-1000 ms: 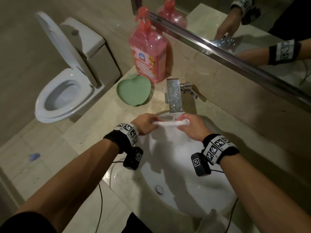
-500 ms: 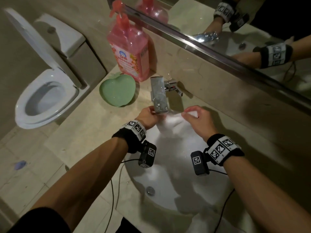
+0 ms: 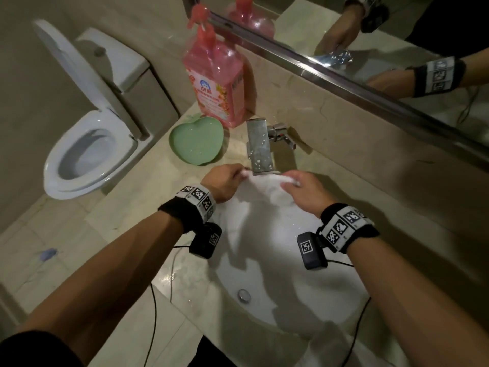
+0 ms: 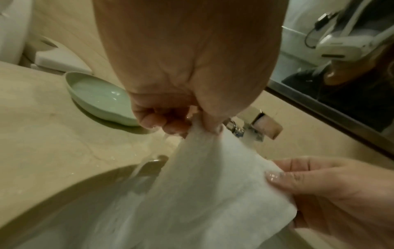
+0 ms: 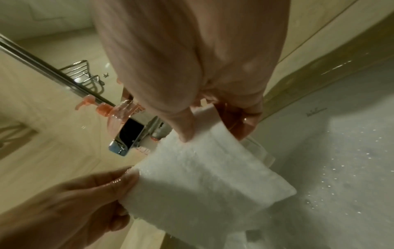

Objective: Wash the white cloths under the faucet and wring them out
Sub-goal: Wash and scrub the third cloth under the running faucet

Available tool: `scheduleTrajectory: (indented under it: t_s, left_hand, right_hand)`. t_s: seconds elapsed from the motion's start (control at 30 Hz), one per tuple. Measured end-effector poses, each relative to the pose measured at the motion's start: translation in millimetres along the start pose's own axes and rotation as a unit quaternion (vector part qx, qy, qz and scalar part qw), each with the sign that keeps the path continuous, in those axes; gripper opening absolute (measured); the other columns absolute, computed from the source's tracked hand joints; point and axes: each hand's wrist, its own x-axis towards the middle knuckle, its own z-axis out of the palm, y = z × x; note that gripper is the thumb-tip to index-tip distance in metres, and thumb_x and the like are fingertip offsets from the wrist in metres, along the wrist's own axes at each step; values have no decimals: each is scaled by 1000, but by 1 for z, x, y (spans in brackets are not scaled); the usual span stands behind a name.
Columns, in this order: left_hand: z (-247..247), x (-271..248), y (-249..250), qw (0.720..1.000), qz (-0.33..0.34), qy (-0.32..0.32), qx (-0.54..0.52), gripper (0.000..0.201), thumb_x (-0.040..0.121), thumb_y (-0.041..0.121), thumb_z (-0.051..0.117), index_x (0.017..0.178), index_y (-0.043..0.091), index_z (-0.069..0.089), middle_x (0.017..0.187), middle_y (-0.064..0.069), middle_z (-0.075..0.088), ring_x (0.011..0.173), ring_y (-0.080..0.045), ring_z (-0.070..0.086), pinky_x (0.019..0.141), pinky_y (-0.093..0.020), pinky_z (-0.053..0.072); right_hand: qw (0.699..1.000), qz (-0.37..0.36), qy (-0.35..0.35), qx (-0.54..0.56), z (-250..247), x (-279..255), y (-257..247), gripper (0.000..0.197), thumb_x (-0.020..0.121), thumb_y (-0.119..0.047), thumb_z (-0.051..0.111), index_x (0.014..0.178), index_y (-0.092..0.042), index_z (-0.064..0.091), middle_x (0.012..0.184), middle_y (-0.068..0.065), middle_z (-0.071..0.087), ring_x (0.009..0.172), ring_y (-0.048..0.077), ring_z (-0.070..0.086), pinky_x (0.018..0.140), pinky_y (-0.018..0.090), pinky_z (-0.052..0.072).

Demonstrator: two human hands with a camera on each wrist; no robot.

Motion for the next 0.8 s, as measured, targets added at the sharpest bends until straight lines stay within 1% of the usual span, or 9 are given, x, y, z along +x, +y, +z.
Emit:
scheduleTrajectory:
  t_s: [0.1,0.2,0.3,0.37,0.53,0.6,0.67,0.7,0.8]
  left_hand:
    - [-11,-6,-8,999,-28,4,-41,34,104,30,44,117,8,66,118,-14,66,107,-31,59,89,-33,43]
    - [-19,-12,-13,992,-56,-3,-117,31,98,26,57,120,6,66,119,-12,66,107,-24,61,95,-32,48]
    - [-23,-20,-18,996,-67,-26,-61,40,85,29,73,120,11,65,114,-7,67,103,-23,63,91,-33,51]
    - [-23,-24,-22,998,-55,-17,5,32,89,32,69,115,12,66,111,-9,68,101,-26,63,83,-30,48]
    - [-26,-25,-30,999,-53,0,-5,37,97,39,56,111,6,66,110,-18,64,103,-33,60,84,-31,42]
    - [-28,-24,-34,998,-52,12,-28,41,97,40,56,115,5,65,110,-16,54,102,-29,56,91,-29,39]
    - [-27,-22,-34,997,-48,15,-62,38,98,41,55,115,8,64,112,-11,55,102,-24,54,94,-30,41]
    - [-25,-20,-35,995,-46,13,-87,34,98,41,55,111,11,64,110,-9,60,101,-23,57,90,-31,44]
    - [-13,-14,-32,990,-46,9,-136,22,99,40,53,94,20,60,98,-7,66,88,-22,60,76,-29,42]
  right_hand:
    - [999,-2,-34,14,7,1,-7,40,91,-20,74,130,-17,63,113,0,69,100,20,65,83,34,54]
    - [999,-2,-34,-6,16,5,-12,49,81,-10,82,126,-15,64,106,5,71,93,21,68,71,30,56]
    - [999,-25,-27,-30,25,10,-18,39,85,-12,80,122,-11,70,100,7,72,84,17,66,60,22,46]
    - [998,-36,-36,-38,28,13,-20,30,86,-17,79,116,-13,75,93,5,75,73,10,64,54,16,43]
    - [999,-19,-17,-23,29,19,-23,14,88,-34,78,90,-21,76,80,-5,73,74,13,67,54,19,46]
    - [999,-22,-4,-26,30,23,-25,20,88,-35,78,95,-17,75,99,5,74,92,22,69,73,29,56]
    - [999,-26,5,-37,28,25,-27,19,88,-34,78,97,-23,65,123,9,64,112,27,61,99,41,51]
    - [999,-25,-2,-41,27,25,-25,21,88,-37,77,100,-25,65,127,7,60,115,26,58,102,41,48]
    - [1000,-14,-22,-7,18,23,-18,27,88,-49,73,107,-29,71,108,-5,69,104,19,64,74,28,47]
